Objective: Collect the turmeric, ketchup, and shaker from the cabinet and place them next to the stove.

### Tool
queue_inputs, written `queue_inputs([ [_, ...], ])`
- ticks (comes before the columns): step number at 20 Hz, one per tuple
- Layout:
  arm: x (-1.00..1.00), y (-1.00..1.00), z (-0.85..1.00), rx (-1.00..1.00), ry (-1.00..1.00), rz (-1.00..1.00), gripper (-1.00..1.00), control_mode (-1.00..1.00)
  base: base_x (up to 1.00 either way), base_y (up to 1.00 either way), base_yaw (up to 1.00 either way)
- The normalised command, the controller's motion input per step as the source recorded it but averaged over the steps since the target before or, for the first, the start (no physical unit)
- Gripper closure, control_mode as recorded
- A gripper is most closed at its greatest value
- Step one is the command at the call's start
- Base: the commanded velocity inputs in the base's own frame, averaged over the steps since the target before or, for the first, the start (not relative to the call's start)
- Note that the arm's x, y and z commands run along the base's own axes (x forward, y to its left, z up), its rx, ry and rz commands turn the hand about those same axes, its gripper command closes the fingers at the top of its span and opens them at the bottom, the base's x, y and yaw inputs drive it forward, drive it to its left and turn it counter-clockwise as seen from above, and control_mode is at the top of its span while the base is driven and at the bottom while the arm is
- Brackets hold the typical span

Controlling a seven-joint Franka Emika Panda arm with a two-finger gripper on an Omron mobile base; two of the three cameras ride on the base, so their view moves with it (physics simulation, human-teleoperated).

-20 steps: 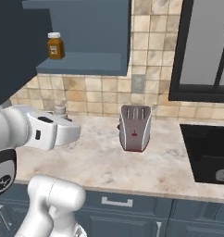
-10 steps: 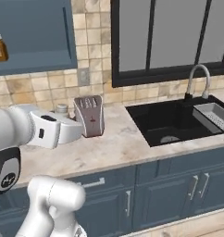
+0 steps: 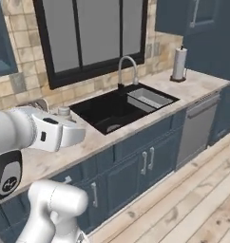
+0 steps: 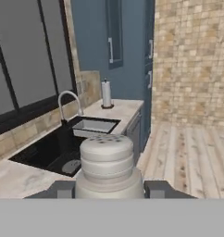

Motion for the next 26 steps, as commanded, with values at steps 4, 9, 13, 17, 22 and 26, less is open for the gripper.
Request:
queue_inputs([
  [4,0.0,0.0,0.0,0.0,0.0,0.0,1.0,1.0,-0.03,-0.07,-0.7],
  [9,0.0,0.0,0.0,0.0,0.0,0.0,1.0,1.0,0.0,-0.25,-0.67],
  [13,0.0,0.0,0.0,0.0,0.0,0.0,1.0,1.0,0.13,-0.64,-0.57],
  [17,0.0,0.0,0.0,0.0,0.0,0.0,1.0,1.0,0.15,-0.68,-0.53],
  [22,0.0,0.0,0.0,0.0,0.0,0.0,1.0,1.0,0.15,-0.65,-0.52],
  [26,0.0,0.0,0.0,0.0,0.0,0.0,1.0,1.0,0.15,-0.64,-0.49],
])
